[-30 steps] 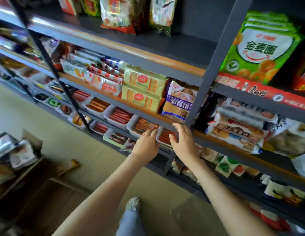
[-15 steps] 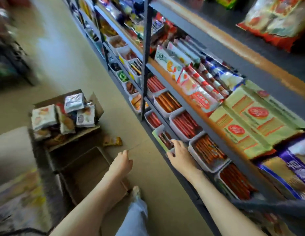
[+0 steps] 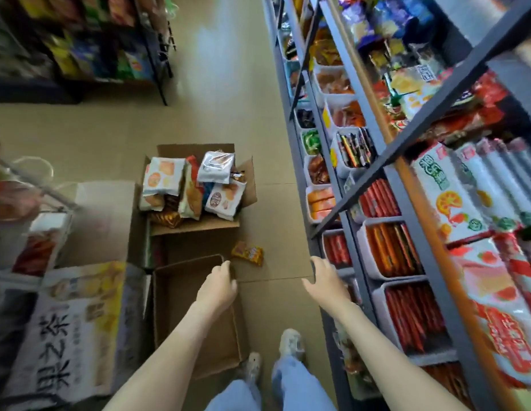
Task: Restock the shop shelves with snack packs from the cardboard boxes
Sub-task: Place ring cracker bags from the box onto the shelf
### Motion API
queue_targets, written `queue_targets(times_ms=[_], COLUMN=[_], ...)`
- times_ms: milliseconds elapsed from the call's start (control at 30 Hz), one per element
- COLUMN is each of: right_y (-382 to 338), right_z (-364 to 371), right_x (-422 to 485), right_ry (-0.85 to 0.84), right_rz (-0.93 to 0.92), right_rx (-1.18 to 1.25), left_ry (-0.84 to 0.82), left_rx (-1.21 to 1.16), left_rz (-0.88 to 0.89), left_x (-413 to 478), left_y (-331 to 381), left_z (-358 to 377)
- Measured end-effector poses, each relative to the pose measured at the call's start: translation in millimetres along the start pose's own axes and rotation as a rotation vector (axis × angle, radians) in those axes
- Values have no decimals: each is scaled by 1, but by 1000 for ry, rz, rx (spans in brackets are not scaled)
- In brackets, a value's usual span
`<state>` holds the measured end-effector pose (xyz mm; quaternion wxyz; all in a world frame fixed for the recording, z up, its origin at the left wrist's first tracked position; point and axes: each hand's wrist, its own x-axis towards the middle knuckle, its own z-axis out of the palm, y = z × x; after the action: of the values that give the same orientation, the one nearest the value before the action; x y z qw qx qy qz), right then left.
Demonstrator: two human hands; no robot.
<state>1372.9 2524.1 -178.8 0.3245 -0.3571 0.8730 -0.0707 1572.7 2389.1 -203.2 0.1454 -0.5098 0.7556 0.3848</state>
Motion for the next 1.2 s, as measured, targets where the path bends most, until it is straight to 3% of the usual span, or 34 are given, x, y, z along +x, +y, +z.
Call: queue_targets(times_ms=[333,433,567,633,700,733,800,867,1000,1067,1200], right_y=[-22,-23,4,13,20,17,6,-8,4,5,4], right_z=[29,56,146,209,280,310,361,392,401,399,397], right_x=[199,263,355,409,451,462,487,519,536,536,543], right_ry=[-282,-298,-404,-326,-147,-108,-27,12,-108,-175,-112], right_rz=[-60,-60,-35,-72,-140,-190,-273,-310,-359,-413,-459], right_rx=[-157,-203,-270,-225,-103,-77,55,84,164,245,322], left_ry=[36,60,6,229,594,636,682,628,497,554,756], left_rx=[-97,-52,144,263,267,282,318,376,458,479,394], left_rz=[-310,-288,-122,-76,-72,-5,91,50,75,52,61], left_x=[111,172,305,384,438,454,483,517,538,540,540], left_y=[-30,-38,-71,-106,-132,-135,-146,-156,-188,-189,-183], left_z=[9,28,96,131,168,183,189,182,213,217,229])
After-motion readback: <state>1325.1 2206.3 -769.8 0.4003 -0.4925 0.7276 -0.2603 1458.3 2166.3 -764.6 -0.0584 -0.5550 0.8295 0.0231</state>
